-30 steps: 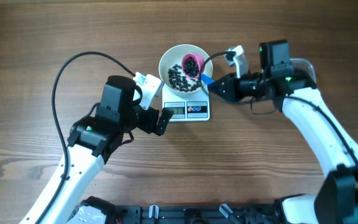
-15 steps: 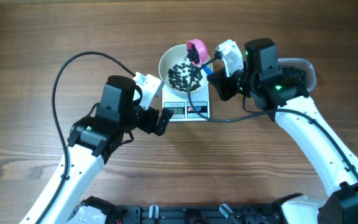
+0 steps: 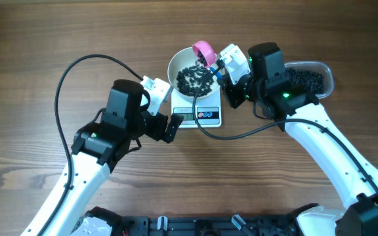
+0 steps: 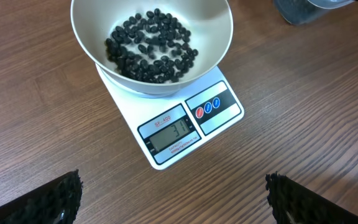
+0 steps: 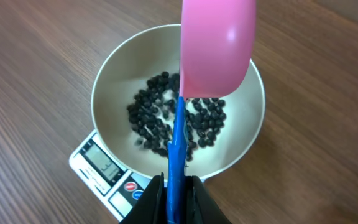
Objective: Scoop item into bowl and weigh 150g on scale
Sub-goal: 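Tip the scoop over the bowl to pour the beans in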
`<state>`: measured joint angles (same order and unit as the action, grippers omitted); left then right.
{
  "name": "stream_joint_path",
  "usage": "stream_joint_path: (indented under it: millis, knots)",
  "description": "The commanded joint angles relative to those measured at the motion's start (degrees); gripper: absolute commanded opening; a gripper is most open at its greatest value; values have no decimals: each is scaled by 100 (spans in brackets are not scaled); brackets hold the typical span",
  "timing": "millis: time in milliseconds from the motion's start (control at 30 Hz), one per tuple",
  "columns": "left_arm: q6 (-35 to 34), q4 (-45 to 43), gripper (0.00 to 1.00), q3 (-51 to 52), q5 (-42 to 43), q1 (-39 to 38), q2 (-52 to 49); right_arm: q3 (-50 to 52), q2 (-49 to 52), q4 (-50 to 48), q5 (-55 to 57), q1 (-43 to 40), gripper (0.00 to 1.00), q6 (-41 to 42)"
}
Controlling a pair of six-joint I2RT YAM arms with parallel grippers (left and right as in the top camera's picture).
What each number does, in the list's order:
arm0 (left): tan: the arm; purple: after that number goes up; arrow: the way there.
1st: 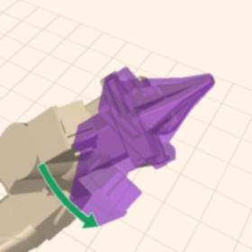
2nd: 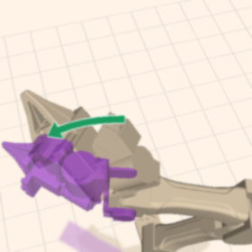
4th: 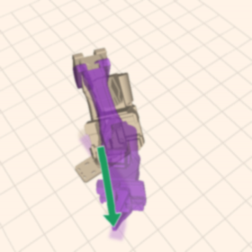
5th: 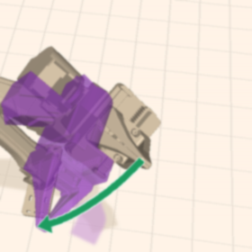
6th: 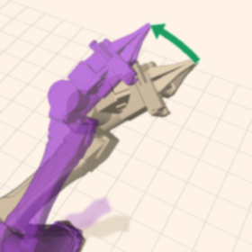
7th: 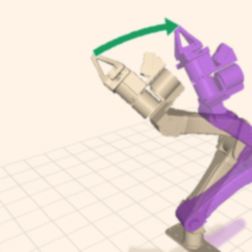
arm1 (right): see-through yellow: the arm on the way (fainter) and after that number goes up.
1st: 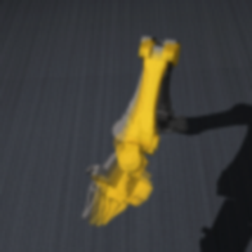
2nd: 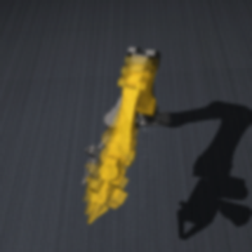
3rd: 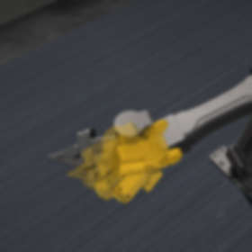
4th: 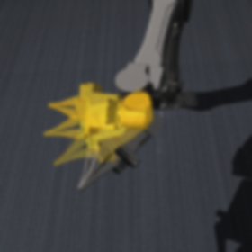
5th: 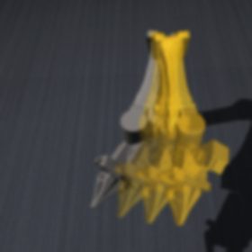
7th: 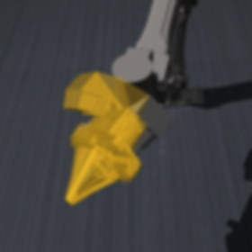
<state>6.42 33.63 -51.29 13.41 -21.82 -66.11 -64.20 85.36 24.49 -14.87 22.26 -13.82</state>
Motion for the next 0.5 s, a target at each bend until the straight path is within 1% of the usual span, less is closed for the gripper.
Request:
stream_joint_path:
  millis: [0, 133, 467]
  knots:
    - [83, 2, 100, 31, 50, -20, -44, -136, -83, -37, 153, 42, 4, -341]
    - [83, 2, 100, 31, 50, -20, -44, -105, -81, -4, 157, 44, 4, -713]
    - [83, 2, 100, 31, 48, -20, -44, -98, -81, 24, 391, 46, 4, -866]
